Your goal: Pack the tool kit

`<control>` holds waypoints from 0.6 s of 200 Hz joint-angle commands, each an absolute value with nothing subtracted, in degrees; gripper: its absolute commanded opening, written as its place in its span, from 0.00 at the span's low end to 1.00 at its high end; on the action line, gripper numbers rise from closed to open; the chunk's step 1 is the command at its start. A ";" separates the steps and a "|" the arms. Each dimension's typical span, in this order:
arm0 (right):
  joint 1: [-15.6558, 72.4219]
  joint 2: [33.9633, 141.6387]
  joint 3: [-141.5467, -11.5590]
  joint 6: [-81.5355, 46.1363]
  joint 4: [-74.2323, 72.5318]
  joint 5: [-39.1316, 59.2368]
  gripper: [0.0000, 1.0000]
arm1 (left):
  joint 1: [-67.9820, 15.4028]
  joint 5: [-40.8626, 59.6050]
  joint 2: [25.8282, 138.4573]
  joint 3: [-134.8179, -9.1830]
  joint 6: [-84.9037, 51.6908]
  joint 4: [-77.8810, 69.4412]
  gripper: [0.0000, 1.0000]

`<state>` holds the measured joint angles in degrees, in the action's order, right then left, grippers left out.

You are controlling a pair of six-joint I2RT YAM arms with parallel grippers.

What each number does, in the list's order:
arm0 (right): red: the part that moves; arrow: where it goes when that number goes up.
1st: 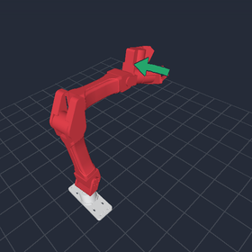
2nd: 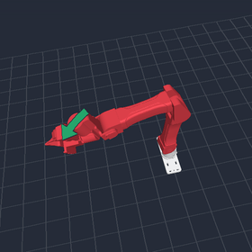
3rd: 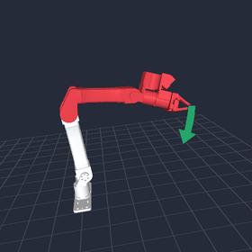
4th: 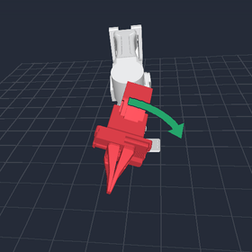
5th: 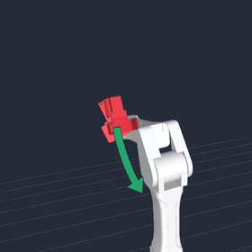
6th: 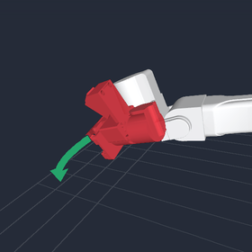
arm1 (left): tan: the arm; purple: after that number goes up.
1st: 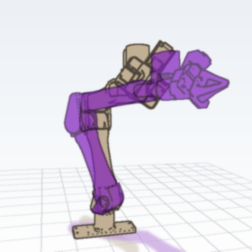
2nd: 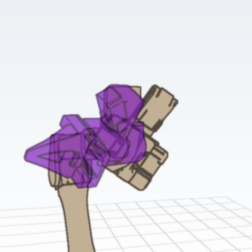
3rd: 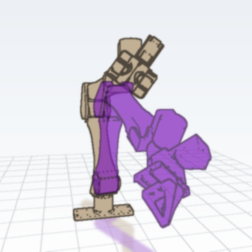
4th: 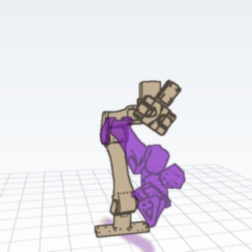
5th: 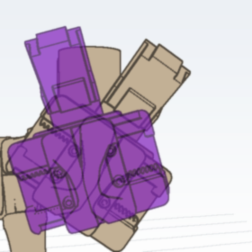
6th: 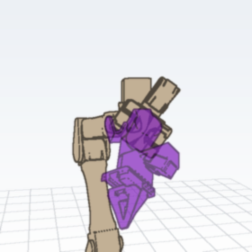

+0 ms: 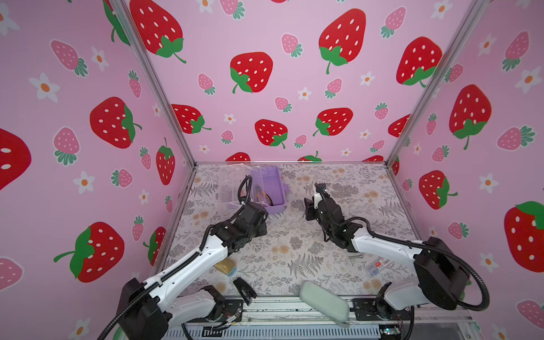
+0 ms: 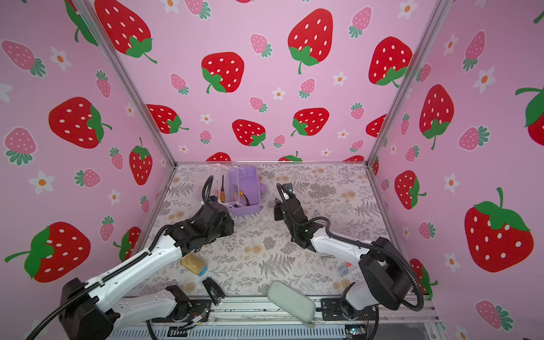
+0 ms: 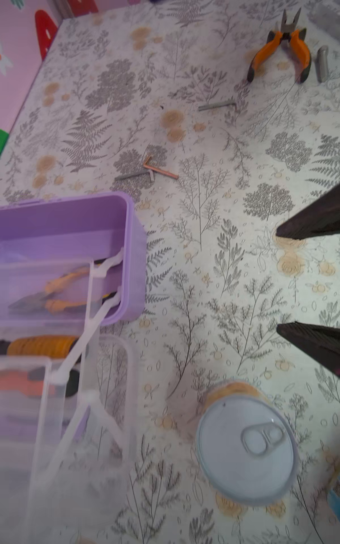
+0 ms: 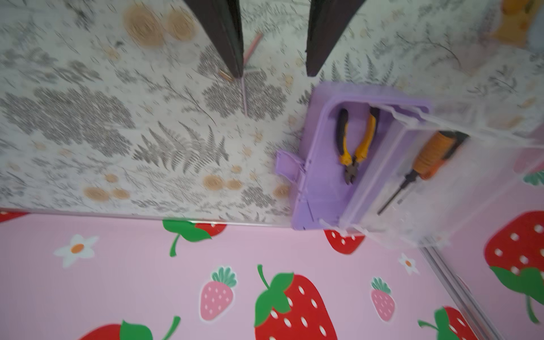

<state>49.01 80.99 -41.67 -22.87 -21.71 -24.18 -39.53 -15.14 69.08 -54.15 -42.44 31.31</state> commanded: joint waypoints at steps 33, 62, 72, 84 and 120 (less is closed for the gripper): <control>39.99 62.23 -28.75 -30.77 -7.38 -26.76 0.39 | -49.01 -16.72 84.81 -68.00 -40.16 28.13 0.49; 32.92 54.62 -23.70 -35.18 -0.33 -22.75 0.51 | -52.73 -14.40 93.57 -74.92 -36.65 26.47 0.53; 30.54 52.94 -22.37 -36.57 1.52 -21.46 0.51 | -53.57 -13.39 97.12 -78.50 -34.89 26.81 0.53; 27.82 51.68 -20.96 -38.00 2.97 -18.65 0.51 | -54.43 -12.84 101.50 -84.20 -32.95 28.93 0.53; 23.18 50.90 -16.19 -41.87 3.08 -11.54 0.58 | -55.52 -8.91 111.64 -95.08 -31.64 30.72 0.51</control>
